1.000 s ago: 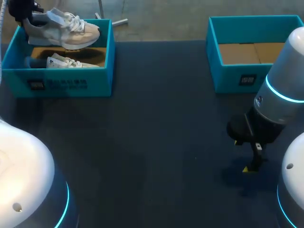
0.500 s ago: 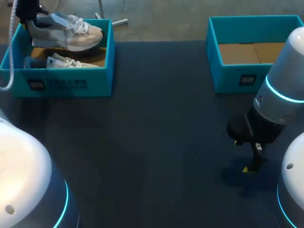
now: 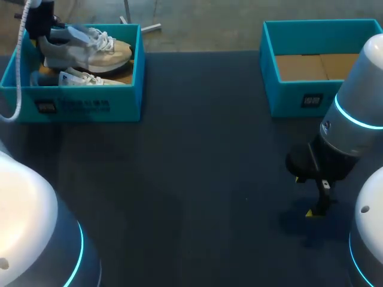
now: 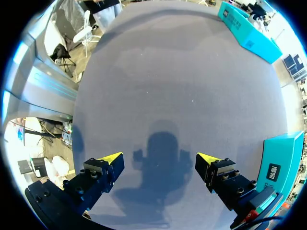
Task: Take the shoe out of the shoebox, open the shoe tongue, remove and reinsert the insole, then place the shoe into the shoebox
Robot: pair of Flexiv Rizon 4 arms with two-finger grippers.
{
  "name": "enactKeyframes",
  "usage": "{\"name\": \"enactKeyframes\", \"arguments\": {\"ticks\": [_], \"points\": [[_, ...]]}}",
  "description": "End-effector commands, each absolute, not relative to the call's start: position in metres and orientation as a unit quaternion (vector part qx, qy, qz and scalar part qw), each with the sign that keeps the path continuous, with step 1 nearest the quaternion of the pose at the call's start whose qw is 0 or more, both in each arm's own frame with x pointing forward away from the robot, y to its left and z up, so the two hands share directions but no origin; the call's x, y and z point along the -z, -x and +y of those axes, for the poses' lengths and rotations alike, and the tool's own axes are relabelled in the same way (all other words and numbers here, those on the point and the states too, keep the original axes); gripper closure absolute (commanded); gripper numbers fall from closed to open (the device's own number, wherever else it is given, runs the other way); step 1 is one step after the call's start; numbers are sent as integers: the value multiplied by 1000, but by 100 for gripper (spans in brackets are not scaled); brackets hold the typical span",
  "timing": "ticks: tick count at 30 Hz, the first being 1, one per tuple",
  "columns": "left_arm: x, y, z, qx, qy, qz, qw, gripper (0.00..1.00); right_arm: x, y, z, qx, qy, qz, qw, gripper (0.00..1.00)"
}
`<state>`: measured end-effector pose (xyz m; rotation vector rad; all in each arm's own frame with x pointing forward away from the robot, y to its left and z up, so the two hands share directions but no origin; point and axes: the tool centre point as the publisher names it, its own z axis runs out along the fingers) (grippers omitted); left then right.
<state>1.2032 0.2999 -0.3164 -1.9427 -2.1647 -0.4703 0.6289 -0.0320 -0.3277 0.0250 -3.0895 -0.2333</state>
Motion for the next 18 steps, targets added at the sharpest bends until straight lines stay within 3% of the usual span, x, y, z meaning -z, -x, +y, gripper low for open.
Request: {"name": "enactKeyframes", "arguments": {"ticks": [1,18], "points": [[321,-1200,299,161,655,-732,95,100,329,-628,-32,75,-8,-997,20,0],[332,-1204,298,162,651,-735,99,100,329,-628,-32,75,-8,-997,20,0]]}}
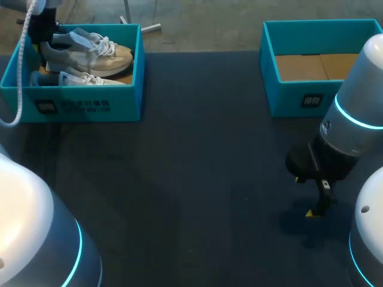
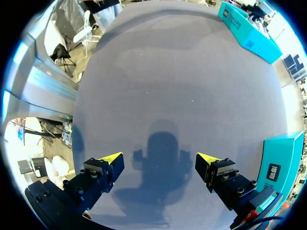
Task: Take the shoe out of the shoebox, open the shoe tongue, remove and reinsert the insole, then place the shoe into the shoebox
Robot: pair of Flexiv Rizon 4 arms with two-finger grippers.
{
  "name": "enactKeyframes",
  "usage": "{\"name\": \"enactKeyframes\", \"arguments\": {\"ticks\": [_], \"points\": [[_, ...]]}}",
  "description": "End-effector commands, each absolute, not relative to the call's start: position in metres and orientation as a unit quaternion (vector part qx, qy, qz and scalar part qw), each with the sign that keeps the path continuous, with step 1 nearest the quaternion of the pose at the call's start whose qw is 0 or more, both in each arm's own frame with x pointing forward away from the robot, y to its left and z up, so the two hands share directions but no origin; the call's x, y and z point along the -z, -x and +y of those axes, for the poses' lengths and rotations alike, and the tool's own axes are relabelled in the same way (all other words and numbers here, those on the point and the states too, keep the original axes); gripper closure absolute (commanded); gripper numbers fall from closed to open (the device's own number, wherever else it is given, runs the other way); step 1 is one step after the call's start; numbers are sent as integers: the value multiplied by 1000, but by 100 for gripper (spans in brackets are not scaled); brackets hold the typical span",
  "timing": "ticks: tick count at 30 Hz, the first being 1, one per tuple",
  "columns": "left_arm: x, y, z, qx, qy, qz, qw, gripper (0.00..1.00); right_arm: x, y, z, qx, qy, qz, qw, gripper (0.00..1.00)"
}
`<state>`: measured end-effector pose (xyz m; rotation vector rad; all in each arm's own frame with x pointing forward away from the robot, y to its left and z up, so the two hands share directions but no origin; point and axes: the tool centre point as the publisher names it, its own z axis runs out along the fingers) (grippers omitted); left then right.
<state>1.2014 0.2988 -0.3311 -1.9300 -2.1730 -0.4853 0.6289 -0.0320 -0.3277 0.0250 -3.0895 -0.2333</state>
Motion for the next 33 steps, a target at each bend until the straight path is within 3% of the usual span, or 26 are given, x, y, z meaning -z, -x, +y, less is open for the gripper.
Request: {"name": "enactKeyframes", "arguments": {"ticks": [1,33], "points": [[332,-1205,298,162,651,-735,100,100,329,-628,-32,75,-8,-997,20,0],[354,-1212,298,133,663,-729,111,100,329,-628,-32,75,-8,-997,20,0]]}}
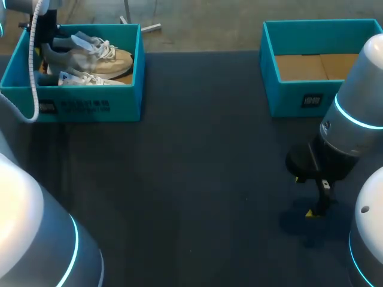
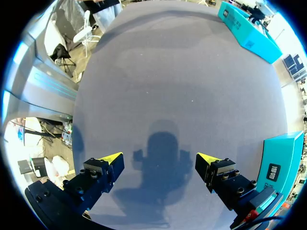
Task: Take the shoe out of the shoebox, open the shoe tongue, remove and reinsert the insole, then place the shoe into the shoebox
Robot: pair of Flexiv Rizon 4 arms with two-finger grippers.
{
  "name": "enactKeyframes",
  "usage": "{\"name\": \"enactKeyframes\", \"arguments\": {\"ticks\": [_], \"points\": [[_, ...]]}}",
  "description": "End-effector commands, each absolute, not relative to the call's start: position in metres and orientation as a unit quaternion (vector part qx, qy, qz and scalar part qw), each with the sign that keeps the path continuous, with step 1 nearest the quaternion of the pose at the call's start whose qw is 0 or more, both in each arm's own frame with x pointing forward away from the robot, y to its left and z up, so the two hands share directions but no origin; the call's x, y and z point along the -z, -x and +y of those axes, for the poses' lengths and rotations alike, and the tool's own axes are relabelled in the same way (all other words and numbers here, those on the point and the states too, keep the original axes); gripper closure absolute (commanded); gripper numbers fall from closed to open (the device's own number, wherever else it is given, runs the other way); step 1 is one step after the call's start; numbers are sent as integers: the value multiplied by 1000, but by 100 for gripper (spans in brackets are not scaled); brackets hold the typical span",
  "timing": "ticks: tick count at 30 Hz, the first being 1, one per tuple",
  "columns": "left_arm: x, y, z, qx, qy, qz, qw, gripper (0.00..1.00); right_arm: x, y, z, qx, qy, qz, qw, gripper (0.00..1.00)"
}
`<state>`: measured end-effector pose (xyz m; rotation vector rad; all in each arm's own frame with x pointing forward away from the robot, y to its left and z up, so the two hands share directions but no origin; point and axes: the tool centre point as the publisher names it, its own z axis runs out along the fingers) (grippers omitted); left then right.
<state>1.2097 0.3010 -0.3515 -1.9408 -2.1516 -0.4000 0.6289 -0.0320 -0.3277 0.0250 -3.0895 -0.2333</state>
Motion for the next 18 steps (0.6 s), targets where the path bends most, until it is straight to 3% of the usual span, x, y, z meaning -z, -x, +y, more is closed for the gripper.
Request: {"name": "enactKeyframes", "arguments": {"ticks": [1,18], "points": [[355,-1211,297,132,663,-728,111,100,329,-628,-32,75,-8,-997,20,0],[361,-1210,304,133,655,-735,110,100,329,-628,-32,75,-8,-997,20,0]]}}
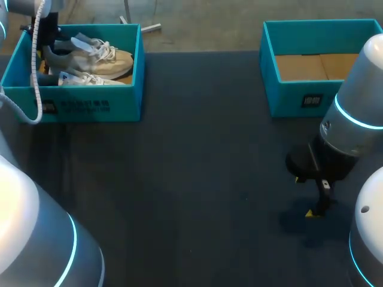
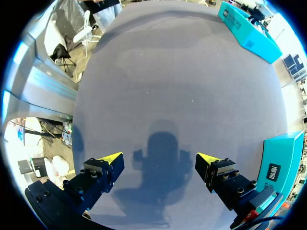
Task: Take the shoe out of the shoebox, open the shoe tongue, remove and reinsert the insole, then place the shoe into the shoebox
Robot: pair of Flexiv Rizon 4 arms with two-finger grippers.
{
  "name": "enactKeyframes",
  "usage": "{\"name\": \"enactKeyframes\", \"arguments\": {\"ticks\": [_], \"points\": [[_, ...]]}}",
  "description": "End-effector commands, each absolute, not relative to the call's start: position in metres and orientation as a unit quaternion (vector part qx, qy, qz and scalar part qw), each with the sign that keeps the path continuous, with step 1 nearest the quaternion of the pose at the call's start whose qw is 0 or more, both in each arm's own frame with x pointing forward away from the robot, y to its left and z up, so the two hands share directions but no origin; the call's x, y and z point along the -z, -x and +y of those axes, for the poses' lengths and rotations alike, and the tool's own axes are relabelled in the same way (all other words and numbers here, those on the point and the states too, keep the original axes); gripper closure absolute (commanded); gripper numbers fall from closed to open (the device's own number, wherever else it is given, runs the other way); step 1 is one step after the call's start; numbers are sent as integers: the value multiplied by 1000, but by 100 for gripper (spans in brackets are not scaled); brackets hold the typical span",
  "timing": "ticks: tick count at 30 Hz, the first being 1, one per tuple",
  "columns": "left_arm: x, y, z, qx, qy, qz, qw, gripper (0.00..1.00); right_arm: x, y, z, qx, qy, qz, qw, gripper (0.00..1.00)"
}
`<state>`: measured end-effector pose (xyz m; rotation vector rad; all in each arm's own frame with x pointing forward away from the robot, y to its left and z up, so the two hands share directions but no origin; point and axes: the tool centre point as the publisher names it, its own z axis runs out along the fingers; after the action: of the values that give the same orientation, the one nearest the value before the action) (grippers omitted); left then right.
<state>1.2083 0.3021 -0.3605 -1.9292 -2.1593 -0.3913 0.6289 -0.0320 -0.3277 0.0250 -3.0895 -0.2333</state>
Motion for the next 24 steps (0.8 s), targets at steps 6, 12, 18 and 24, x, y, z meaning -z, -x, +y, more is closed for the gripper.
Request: {"name": "enactKeyframes", "arguments": {"ticks": [6,12,18,24], "points": [[363,-1209,305,130,658,-734,108,100,329,-628,-32,75,-8,-997,20,0],[364,-1206,303,130,663,-730,104,69,329,-628,-32,75,-8,-997,20,0],[361,-1204,303,131,662,-732,98,58,329,-628,-32,75,-8,-997,20,0],[353,-1202,304,128,663,-733,84,56,329,-628,-32,75,-8,-997,20,0]]}}
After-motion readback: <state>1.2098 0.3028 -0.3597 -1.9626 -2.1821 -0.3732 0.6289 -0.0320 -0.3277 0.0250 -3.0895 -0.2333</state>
